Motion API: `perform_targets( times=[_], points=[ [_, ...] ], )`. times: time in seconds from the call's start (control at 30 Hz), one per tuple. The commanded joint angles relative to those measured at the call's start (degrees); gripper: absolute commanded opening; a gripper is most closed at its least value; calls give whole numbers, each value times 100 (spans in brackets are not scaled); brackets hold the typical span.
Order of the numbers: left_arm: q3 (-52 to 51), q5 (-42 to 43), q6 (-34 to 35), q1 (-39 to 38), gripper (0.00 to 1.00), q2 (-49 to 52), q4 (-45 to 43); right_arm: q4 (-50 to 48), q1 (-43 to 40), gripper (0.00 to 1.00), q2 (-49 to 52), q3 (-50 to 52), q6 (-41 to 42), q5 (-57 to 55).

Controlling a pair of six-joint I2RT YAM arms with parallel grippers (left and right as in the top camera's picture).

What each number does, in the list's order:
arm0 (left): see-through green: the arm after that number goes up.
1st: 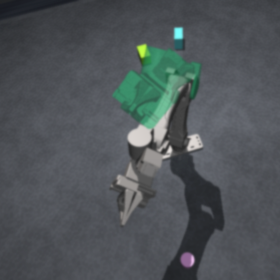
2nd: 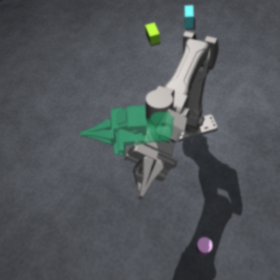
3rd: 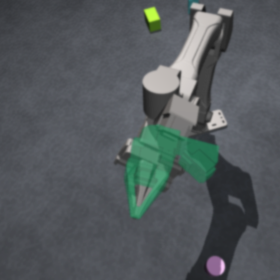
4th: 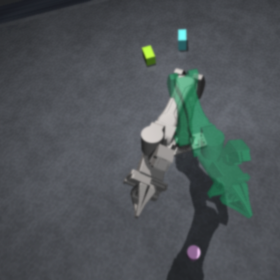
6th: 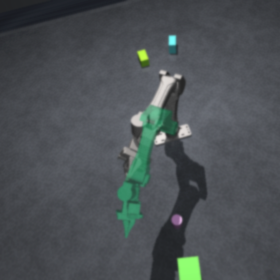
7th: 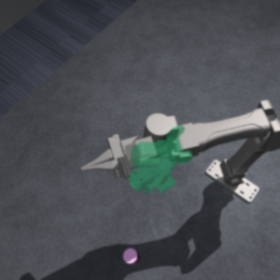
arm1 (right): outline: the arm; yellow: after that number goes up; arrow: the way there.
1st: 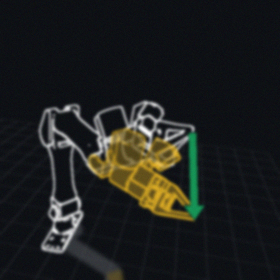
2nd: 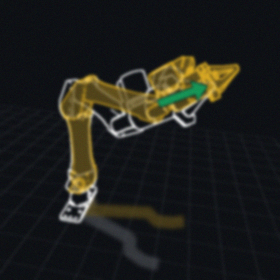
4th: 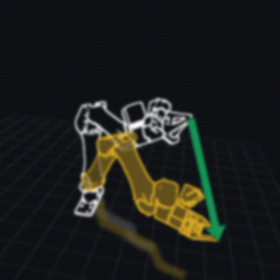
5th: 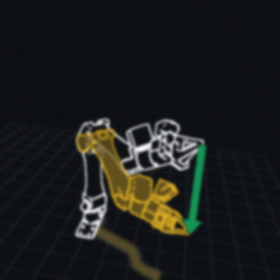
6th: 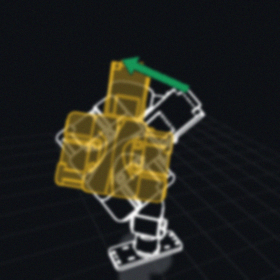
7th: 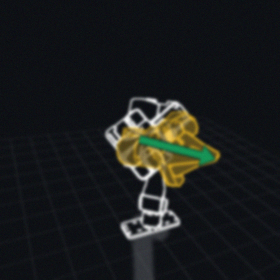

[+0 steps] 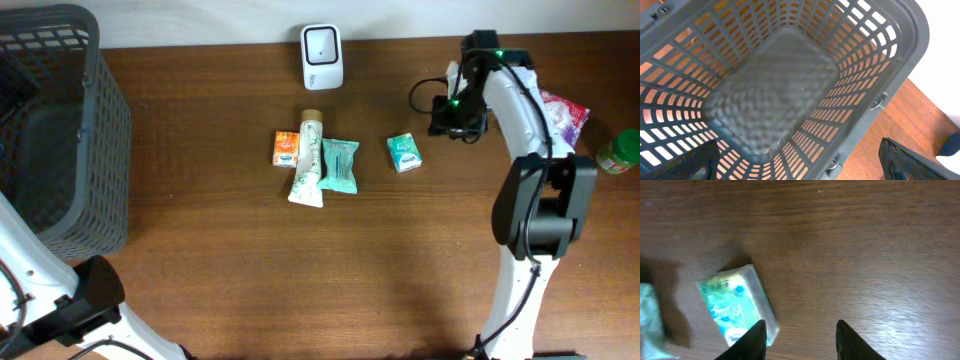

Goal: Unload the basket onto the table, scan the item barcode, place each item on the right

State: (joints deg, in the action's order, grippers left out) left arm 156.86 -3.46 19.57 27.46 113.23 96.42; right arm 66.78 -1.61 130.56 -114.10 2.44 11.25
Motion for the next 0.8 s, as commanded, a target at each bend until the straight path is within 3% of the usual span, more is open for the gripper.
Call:
perform_targets(
  times=[0.0,0.27,0.4,0.43,0.47,0.53,0.6,0.77],
  points=[
    [15,-28,35,9,99,-33,-7,-17,13,39,273,-7,-417,964],
    [15,-28,35,9,99,-33,-7,-11,13,45,590,83,-415,1408],
    [15,-28,35,9,99,-33,-7,-356,13,44,590,614,-413,1408],
    [15,-28,35,9,99,-33,-7,-573,13,39,590,857,-411,1486],
    [15,-28,35,9,99,-33,-7,-715,15,26,590,1016,-391,1672],
    [15,-28,35,9,99,-33,-7,-726,13,4,588,1040,-393,2393],
    [15,-28,35,9,99,-33,-7,-721,13,4,588,1038,-393,3263],
    [15,-28,35,9,99,-33,-7,-850,2,4,555,380,-415,7114]
  ],
)
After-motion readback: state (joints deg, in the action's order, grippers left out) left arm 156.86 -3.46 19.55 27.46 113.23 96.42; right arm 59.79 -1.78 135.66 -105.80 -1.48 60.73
